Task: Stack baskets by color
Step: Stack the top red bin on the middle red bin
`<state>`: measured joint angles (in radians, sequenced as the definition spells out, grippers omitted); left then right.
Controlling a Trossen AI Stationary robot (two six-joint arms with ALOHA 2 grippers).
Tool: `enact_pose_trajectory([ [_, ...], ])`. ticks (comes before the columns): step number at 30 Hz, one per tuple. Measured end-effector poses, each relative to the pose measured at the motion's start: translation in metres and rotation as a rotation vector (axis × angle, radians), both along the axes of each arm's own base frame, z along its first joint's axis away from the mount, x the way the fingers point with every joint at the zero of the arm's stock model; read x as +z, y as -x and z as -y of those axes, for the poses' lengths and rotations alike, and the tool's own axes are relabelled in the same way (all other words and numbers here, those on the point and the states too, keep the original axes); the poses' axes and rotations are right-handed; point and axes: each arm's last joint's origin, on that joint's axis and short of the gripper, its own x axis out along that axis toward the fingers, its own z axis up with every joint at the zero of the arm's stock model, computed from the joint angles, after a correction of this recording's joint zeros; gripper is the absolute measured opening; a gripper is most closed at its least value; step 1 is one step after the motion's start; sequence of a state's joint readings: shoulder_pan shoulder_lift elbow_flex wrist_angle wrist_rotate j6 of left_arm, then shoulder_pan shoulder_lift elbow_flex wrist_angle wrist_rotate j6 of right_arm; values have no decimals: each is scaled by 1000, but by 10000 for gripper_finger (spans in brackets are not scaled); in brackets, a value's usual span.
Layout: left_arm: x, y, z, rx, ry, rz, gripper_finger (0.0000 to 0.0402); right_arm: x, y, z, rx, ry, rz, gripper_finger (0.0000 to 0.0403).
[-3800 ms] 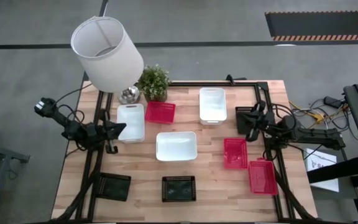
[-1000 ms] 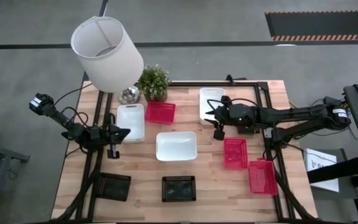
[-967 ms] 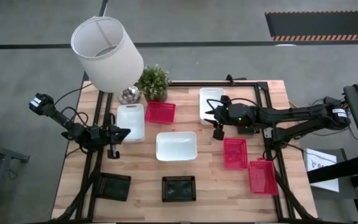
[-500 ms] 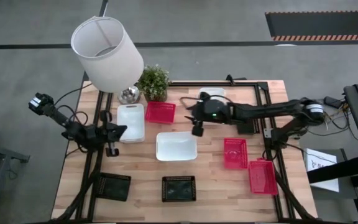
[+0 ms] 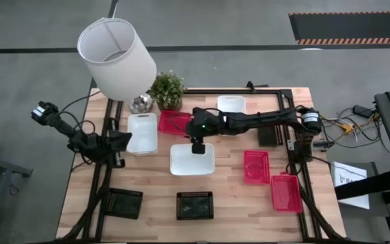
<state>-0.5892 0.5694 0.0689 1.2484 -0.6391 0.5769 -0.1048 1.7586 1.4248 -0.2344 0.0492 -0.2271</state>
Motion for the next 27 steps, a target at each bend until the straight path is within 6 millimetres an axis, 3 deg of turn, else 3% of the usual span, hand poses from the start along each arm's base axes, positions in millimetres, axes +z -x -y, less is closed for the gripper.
enact_pose_trajectory([
  [8, -2, -4, 9, -206, -81, 48, 0, -3, -11, 4, 48, 3, 42, 192],
  [14, -5, -7, 13, -287, -57, 41, 0, -9, -4, 5, 221, 196, -78, 214],
  [20, -8, -10, 15, -315, -28, 17, 0, -8, 7, 14, 397, 378, -201, 211],
  [27, -11, -14, 17, -317, -42, -16, 0, -11, 16, 39, 486, 497, -280, 203],
])
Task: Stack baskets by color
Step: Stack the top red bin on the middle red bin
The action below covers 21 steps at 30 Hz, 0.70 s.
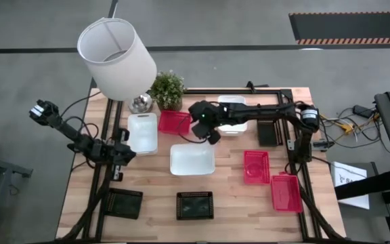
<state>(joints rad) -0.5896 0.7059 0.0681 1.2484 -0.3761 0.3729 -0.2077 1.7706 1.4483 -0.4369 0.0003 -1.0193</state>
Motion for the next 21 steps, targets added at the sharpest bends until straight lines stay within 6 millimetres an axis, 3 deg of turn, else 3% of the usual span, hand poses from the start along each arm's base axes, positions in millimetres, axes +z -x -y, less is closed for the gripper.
enact_pose_trajectory([
  [5, -1, -1, 0, 4, -10, -5, 0, -3, 2, 12, 64, 74, -23, 203],
  [14, -3, -2, 1, 6, -21, -19, 0, -36, -10, 19, 81, 40, -66, 203],
  [21, -3, -2, 1, 6, -21, -20, 0, -47, -15, 20, 91, 36, -69, 203],
])
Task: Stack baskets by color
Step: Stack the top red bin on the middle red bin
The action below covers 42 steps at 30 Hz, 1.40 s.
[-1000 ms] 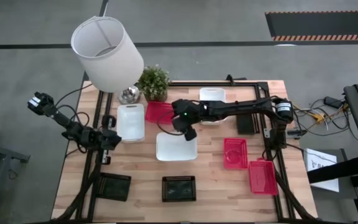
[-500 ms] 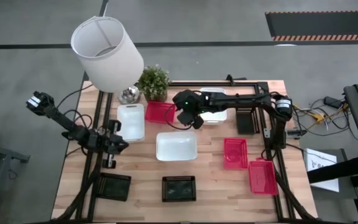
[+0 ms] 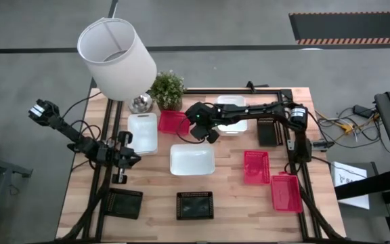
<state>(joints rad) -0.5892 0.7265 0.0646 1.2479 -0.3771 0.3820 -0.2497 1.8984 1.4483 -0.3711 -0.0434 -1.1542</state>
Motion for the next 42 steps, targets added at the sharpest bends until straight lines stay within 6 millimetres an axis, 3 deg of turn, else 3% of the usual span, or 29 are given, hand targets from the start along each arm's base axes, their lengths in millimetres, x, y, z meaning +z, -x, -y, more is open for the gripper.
enact_pose_trajectory([
  [11, -1, 0, 0, 12, -22, -2, 0, -13, -6, 2, 17, -16, 9, 203],
  [42, 0, 1, -1, 14, -18, 8, 0, -15, -11, 13, 9, -58, 52, 203],
])
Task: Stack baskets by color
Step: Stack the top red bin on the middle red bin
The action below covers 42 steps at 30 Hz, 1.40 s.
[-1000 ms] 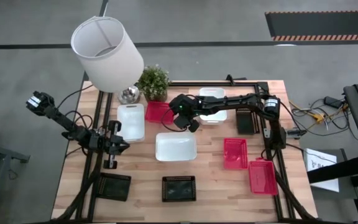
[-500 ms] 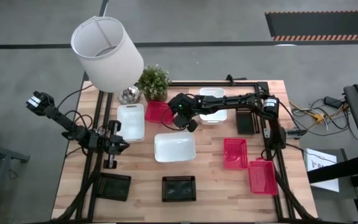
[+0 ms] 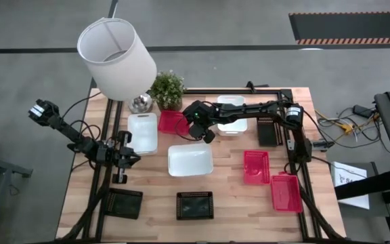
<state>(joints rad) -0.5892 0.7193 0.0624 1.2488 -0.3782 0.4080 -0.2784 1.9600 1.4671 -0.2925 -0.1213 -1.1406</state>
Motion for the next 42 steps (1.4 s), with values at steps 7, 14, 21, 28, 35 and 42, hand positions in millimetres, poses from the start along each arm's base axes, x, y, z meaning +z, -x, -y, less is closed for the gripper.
enact_pose_trajectory([
  [7, -1, 0, 0, 0, -1, -2, 0, -28, -4, 10, -42, -20, -31, 203],
  [14, 0, 0, 0, 0, 0, 0, 0, -22, -5, 10, -42, -21, -9, 203],
  [21, 0, 0, 0, 0, 0, 1, 0, -15, -9, 10, -38, -18, 12, 174],
  [28, -1, 0, 0, 0, -2, -2, 0, -6, -13, 11, -8, -2, 36, 43],
  [35, -1, 0, 0, -1, 1, -2, 0, 21, -11, 6, 18, 11, 59, 12],
  [42, 0, 0, 0, -1, 2, 0, 0, 69, 6, -9, -30, -23, 78, 10],
])
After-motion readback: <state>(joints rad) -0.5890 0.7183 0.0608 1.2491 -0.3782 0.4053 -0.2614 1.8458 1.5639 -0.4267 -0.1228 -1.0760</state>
